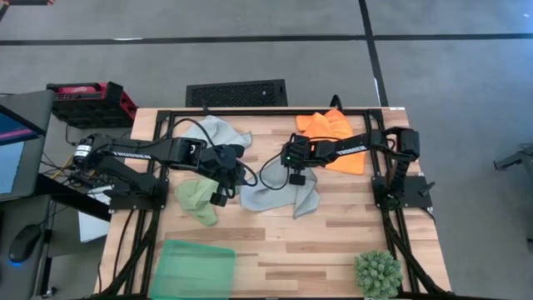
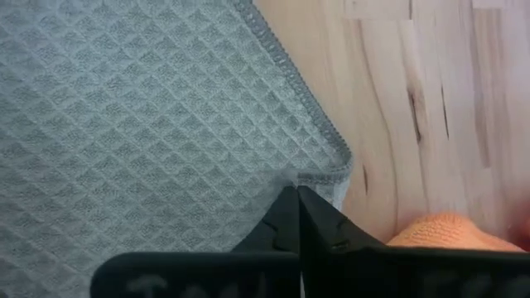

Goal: Fold microfiber towels
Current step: Fold the bottom gray microfiber cloth

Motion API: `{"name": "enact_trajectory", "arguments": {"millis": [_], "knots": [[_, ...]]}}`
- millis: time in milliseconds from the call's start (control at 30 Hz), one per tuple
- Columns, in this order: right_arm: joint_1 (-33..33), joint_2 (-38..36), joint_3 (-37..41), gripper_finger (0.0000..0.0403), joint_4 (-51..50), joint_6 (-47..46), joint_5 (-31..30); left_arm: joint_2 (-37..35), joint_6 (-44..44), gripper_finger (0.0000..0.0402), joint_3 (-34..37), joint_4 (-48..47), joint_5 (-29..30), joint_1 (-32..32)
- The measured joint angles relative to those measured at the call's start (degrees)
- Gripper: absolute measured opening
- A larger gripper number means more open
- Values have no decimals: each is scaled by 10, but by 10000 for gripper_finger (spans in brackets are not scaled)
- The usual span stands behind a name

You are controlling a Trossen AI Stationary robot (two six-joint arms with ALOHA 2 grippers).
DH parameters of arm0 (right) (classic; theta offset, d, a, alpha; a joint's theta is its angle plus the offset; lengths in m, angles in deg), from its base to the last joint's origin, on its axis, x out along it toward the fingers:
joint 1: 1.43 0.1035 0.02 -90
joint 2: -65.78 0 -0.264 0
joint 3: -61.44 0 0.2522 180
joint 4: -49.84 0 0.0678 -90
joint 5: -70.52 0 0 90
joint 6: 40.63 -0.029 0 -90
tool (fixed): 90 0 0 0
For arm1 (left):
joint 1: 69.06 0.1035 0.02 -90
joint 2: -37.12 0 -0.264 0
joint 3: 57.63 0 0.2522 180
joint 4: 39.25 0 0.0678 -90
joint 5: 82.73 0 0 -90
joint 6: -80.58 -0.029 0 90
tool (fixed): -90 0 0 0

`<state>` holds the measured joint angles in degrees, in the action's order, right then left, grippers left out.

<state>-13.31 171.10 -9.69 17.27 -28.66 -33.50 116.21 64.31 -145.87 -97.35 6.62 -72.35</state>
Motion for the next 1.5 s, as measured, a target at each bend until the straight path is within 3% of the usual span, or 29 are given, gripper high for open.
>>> {"name": "enact_trajectory", "arguments": {"millis": [233,733,933,1233,1367,1500], "knots": [[2,-5,0,4,2,-5,-14,0,8,0,0,-1,8,0],[6,-146,0,1,-40,-6,-54,0,93,0,0,-30,166,0],[17,-203,0,1,-92,-19,-132,0,143,0,0,-30,259,0],[21,-277,0,0,-109,-30,-178,0,212,0,0,-21,428,1],[20,-310,0,0,-109,-30,-217,0,217,0,0,-1,496,12],[21,-346,0,0,-108,-27,-242,0,187,0,0,45,524,34]]}}
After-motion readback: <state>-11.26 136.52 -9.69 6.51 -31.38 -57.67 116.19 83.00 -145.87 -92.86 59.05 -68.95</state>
